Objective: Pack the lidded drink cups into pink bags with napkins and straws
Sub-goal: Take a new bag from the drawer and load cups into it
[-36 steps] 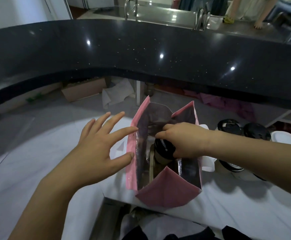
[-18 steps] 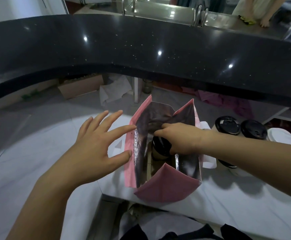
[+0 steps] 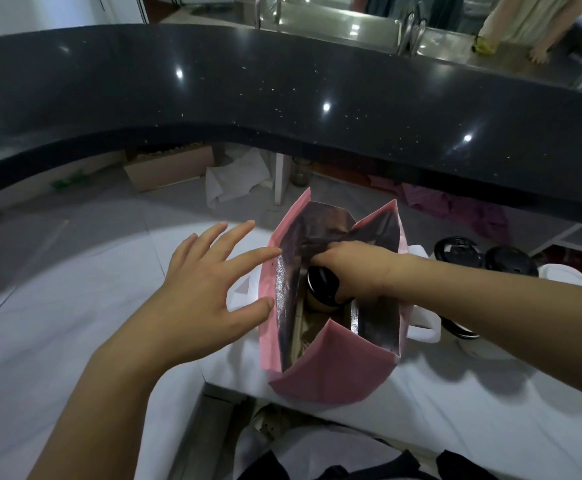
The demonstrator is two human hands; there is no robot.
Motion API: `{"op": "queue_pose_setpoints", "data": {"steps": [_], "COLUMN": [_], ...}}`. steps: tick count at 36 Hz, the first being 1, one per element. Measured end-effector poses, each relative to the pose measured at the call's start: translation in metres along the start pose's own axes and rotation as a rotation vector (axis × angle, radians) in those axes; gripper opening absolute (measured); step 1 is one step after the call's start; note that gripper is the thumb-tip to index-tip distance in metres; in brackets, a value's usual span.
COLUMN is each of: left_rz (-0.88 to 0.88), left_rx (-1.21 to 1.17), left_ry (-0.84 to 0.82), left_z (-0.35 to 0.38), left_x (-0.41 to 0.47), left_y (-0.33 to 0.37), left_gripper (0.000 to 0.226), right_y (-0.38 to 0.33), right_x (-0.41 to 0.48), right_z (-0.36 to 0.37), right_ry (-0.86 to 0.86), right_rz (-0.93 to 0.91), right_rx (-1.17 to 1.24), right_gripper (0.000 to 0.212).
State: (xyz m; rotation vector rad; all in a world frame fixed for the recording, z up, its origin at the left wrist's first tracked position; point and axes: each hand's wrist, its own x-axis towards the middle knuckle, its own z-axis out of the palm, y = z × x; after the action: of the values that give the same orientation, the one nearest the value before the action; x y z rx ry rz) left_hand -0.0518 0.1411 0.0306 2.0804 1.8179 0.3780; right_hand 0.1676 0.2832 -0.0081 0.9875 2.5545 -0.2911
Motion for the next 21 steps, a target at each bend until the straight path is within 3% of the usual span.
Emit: {"op": "queue_pose_setpoints", "data": {"steps": [13,18,21], "left_rz": [0.011,0.000,-0.014], "left_rx": [-0.047,-0.129,-0.212], "left_ry": [-0.021,-0.038,-0.033], "left_z": [0.001,0.004,0.003], "left_x": [0.003,0.005,0.004], "left_y": [0.004,0.009,0.017], "left_gripper": [0.052,0.053,0.055], "right_y": [-0.004,-0.013,-0.011], "right_x": [-0.021,-0.068,-0.100], "right_z": [-0.025,-0.056,-0.058], "right_ry": [0.024,0.213,0.420], "right_rz": [-0.005,-0.015,0.003], "right_rx": [-0.056,0.066,0.199], "right_gripper": [0.067,0.042,0.039]}}
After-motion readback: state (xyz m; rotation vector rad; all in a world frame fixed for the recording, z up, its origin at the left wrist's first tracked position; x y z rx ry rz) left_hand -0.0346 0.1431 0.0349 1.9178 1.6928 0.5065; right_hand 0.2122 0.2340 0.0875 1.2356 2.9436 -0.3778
